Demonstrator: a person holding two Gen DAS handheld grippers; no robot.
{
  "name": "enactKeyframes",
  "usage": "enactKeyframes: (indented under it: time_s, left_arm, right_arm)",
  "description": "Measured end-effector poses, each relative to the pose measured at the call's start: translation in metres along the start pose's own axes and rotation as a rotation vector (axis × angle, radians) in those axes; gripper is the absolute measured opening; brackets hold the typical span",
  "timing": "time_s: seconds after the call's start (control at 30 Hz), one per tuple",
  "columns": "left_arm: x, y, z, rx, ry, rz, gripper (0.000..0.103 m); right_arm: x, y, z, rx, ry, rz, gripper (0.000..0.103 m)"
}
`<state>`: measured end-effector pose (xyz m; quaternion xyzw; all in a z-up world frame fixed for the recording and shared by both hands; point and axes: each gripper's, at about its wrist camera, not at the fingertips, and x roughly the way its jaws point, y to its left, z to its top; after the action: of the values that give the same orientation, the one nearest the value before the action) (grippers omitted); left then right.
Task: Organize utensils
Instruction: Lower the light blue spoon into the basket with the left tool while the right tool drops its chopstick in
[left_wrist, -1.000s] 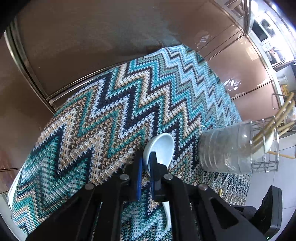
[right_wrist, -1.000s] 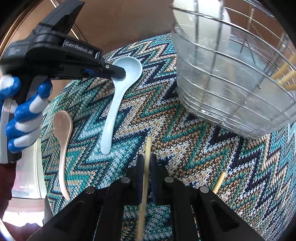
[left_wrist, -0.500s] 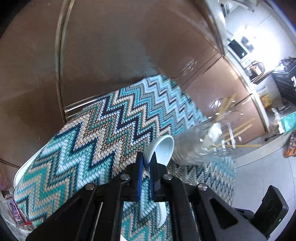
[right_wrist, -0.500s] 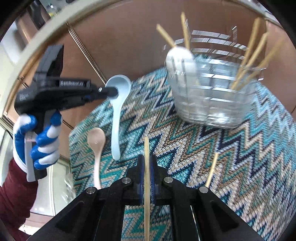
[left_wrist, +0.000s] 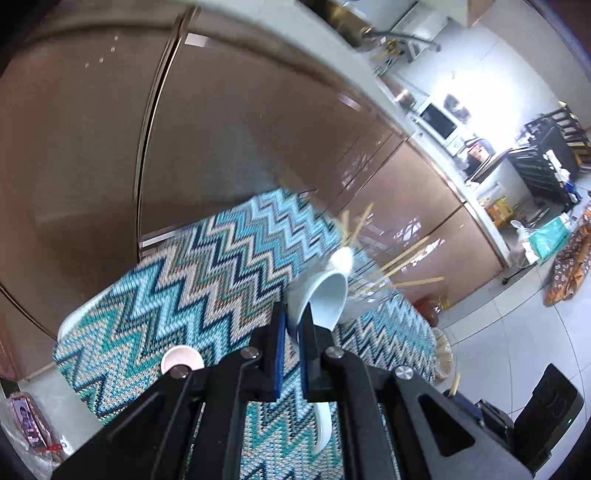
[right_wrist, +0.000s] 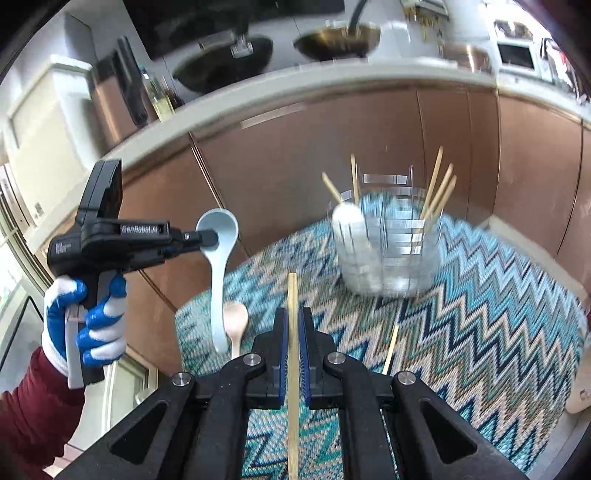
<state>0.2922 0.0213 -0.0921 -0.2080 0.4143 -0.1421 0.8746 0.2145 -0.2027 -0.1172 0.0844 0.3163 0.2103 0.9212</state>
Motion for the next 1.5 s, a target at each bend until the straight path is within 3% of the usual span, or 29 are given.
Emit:
enactKeyframes:
  time_s: [0.17, 0.33, 0.63, 0.87, 1.2, 1.5]
  left_arm:
    - [-0.021, -0.032, 0.017, 0.058, -0.095, -0.018, 0.006]
    - [-0.017, -0.068, 0.042, 0.105, -0.167, -0.049, 0.006]
    - [0.046, -0.133, 0.079, 0.195, -0.323, -0.051, 0.005]
    - [0.112, -0.143, 0.084, 0.227, -0.350, -0.010, 0.006]
    - [0.151, -0.142, 0.077, 0.291, -0.401, 0.019, 0.006]
    - [0.175, -0.138, 0.063, 0.296, -0.398, 0.041, 0.006]
  right_arm:
    - [-0.016, -0.005, 0.030, -0.007, -0.148, 0.021, 0.006]
    - [-0.020, -0.029, 0.067, 0.019, -0.276, 0.036, 0.006]
    - [-0.007, -0.068, 0.121, 0.020, -0.499, 0.004, 0.006]
    - [0.022, -0.089, 0.135, -0.009, -0.632, -0.079, 0.006]
    - [0.057, -0.112, 0.123, -0.005, -0.696, -0.152, 0.006]
    - [0.068, -0.126, 0.100, 0.012, -0.685, -0.188, 0.006]
